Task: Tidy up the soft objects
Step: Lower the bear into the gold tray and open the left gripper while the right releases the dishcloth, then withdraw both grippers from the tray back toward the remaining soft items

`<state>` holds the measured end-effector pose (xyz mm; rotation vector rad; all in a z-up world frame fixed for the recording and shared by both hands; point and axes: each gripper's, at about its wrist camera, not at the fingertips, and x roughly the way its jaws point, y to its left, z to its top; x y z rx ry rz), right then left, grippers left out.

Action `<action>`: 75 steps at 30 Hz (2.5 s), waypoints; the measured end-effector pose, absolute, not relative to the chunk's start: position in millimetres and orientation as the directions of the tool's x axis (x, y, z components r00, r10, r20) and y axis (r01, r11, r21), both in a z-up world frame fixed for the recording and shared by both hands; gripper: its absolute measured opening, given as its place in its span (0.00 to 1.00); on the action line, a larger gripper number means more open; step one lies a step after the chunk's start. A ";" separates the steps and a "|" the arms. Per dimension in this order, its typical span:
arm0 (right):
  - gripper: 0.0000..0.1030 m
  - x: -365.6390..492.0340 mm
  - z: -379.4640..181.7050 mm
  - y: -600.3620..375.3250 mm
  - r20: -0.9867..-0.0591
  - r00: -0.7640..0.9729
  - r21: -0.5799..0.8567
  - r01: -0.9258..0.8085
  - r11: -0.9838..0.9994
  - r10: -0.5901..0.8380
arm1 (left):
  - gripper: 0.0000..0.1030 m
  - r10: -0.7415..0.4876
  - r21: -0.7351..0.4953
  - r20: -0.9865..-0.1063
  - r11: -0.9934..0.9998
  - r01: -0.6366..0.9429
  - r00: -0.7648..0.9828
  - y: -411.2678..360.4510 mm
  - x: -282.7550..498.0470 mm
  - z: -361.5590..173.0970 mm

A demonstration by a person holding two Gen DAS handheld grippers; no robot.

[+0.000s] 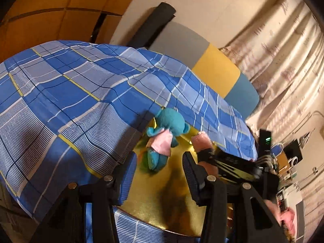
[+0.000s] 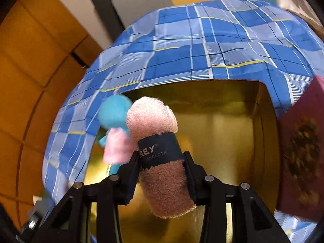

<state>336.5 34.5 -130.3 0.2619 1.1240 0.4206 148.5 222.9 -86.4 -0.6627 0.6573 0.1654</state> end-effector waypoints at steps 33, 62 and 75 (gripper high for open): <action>0.65 248.0 -66.0 21.2 -0.690 0.507 0.377 -0.357 0.855 0.516 | 0.46 -0.039 -0.560 -0.576 0.747 -0.359 0.817 235.7 138.3 -76.3; 0.79 166.5 -74.5 -316.9 -0.660 0.748 0.169 0.057 0.984 0.070 | 0.46 -0.528 -0.526 -0.584 0.825 0.207 0.617 -4.8 165.7 -77.2; 0.80 221.4 -120.9 -434.3 -0.785 0.620 0.221 0.271 0.937 0.005 | 0.52 -0.560 -0.471 -0.649 0.827 0.307 0.514 -80.1 170.0 -82.7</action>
